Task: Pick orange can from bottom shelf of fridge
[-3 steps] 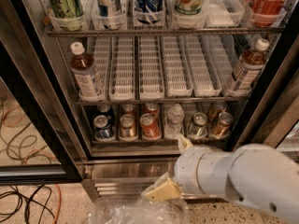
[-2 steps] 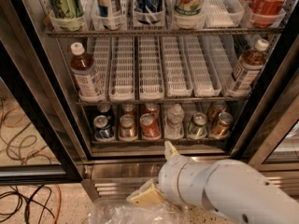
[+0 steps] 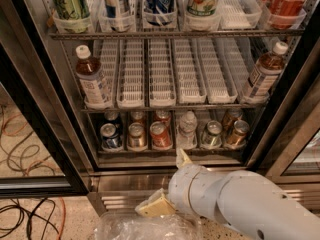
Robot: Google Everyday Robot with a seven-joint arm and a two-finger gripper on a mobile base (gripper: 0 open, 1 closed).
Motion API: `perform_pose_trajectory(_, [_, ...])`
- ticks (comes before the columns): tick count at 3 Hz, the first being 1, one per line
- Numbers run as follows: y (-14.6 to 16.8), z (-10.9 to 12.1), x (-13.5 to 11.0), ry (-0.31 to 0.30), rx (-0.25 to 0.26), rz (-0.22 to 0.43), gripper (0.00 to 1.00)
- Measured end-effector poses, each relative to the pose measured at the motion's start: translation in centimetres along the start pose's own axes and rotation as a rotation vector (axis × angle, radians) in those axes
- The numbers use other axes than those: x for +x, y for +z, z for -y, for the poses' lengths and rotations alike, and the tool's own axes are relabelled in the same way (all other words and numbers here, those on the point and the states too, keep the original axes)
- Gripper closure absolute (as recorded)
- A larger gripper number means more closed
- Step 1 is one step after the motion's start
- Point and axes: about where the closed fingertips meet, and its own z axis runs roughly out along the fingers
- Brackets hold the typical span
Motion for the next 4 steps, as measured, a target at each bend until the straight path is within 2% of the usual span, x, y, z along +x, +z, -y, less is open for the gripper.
perform_pose_trajectory(1, [1.3,0.4,0.5,0.011,0.032,0.033,0.00])
perform_pose_trajectory(2, [3.6,0.6,2.1,0.032,0.090,0.067,0.00])
perform_pose_trajectory(3, [6.0,0.4,4.6,0.037,0.142,0.069,0.00])
perform_pose_trajectory(4, [8.5,1.3,6.5,0.033,0.204,0.097,0.00])
